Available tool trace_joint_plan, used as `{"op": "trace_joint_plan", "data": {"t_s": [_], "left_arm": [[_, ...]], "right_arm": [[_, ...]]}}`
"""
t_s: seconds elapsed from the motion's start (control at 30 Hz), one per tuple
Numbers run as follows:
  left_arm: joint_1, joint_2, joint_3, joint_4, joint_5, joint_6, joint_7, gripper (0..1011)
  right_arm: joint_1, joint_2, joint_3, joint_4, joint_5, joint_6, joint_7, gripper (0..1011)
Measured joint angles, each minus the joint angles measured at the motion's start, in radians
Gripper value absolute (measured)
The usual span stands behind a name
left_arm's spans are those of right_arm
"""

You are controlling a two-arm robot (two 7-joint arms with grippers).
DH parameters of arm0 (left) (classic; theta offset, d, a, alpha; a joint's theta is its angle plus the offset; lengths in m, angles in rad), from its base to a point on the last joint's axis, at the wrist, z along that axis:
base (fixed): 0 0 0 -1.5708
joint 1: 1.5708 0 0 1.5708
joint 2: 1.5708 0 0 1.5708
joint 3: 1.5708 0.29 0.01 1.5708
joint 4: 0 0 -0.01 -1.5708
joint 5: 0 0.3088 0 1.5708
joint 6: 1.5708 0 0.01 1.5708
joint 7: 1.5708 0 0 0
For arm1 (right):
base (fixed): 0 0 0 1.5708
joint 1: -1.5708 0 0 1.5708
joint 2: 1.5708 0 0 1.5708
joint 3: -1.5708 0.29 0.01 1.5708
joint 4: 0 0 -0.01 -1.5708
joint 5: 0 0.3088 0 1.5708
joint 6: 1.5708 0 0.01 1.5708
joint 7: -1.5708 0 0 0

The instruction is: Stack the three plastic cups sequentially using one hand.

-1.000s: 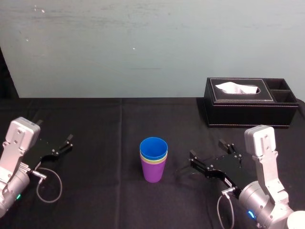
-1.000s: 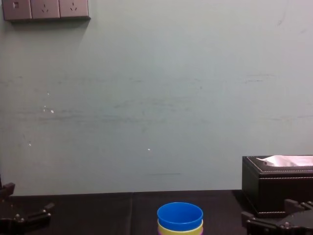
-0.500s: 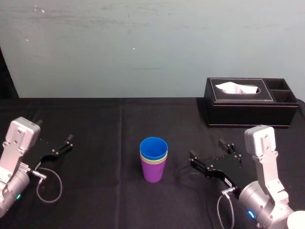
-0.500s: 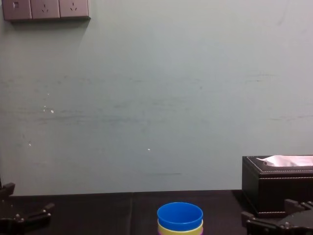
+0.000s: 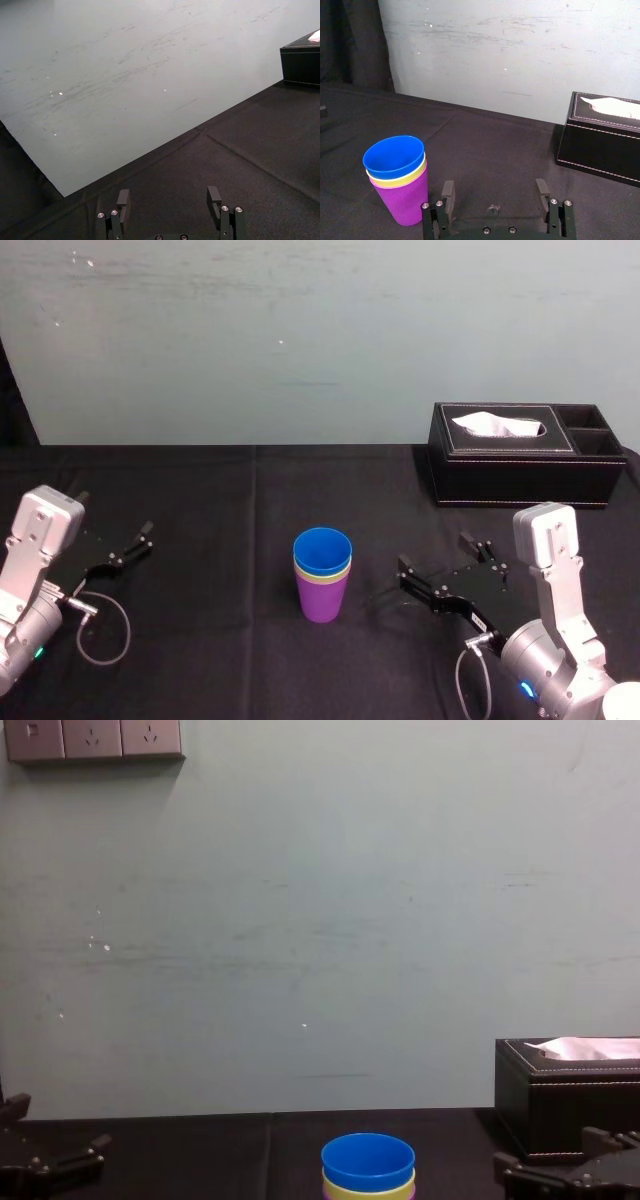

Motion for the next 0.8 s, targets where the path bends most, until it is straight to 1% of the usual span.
{"op": "trace_joint_plan", "data": {"t_s": [0.8], "left_arm": [[0.0, 0.0, 0.0, 0.0, 0.0, 0.0, 0.0, 1000]], "right_arm": [[0.0, 0.0, 0.0, 0.0, 0.0, 0.0, 0.0, 1003]]}}
